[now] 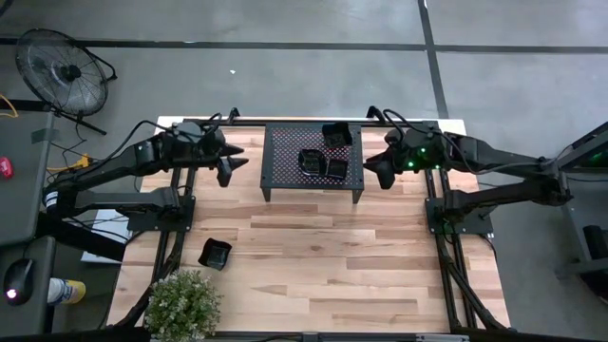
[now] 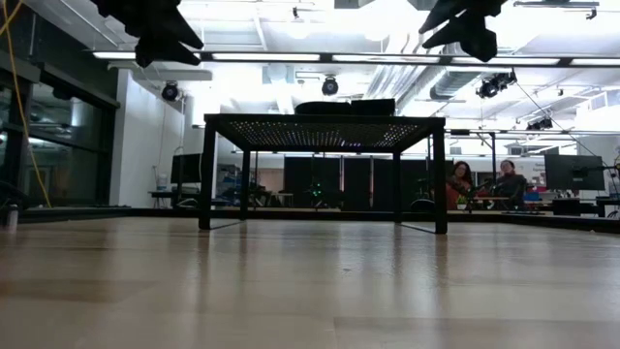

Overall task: Pick & Place Mini shaped plates
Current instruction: Stack the black distorted square plate on top of the other black distorted square plates on the shelf

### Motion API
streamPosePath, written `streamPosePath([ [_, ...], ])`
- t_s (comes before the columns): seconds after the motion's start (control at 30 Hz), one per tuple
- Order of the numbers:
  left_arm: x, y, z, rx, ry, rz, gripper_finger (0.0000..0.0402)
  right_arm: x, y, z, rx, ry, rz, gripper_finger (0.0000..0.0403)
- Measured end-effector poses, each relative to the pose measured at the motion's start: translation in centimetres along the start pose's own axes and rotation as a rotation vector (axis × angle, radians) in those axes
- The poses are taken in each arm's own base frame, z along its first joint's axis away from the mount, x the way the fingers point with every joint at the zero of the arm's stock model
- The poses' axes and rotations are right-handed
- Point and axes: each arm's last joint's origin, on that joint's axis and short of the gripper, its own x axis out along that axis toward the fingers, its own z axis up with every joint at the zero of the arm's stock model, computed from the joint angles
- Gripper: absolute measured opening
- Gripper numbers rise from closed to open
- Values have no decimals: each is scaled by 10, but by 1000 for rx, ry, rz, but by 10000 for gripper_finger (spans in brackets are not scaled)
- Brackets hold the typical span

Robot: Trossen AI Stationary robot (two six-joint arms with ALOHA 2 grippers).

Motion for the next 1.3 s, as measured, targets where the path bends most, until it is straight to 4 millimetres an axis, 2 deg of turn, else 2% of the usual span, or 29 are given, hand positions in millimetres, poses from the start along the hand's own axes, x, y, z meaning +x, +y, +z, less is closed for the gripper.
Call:
streamPosePath([
  [0.37,-2,-1,-3,25,33,-57,186,0,2,1,-36,17,62,113],
  [0.5,0,0,-8,7,98,-61,186,0,2,1,-52,17,61,113],
  [0.77,8,-3,-28,-96,400,-232,186,0,9,-8,-70,49,52,113],
  [0.87,8,0,-41,-98,561,-222,186,1,15,-16,-100,85,35,113],
  [1.0,14,1,-52,-273,747,-153,186,0,24,-25,-138,105,37,113],
  [1.07,15,-2,-55,-302,808,-161,186,-1,28,-30,-163,123,52,113],
  [1.2,20,-13,-63,-198,888,-153,186,-3,38,-40,-212,156,99,113],
  [1.3,20,-28,-69,-52,929,-244,186,-6,45,-49,-257,209,133,113],
])
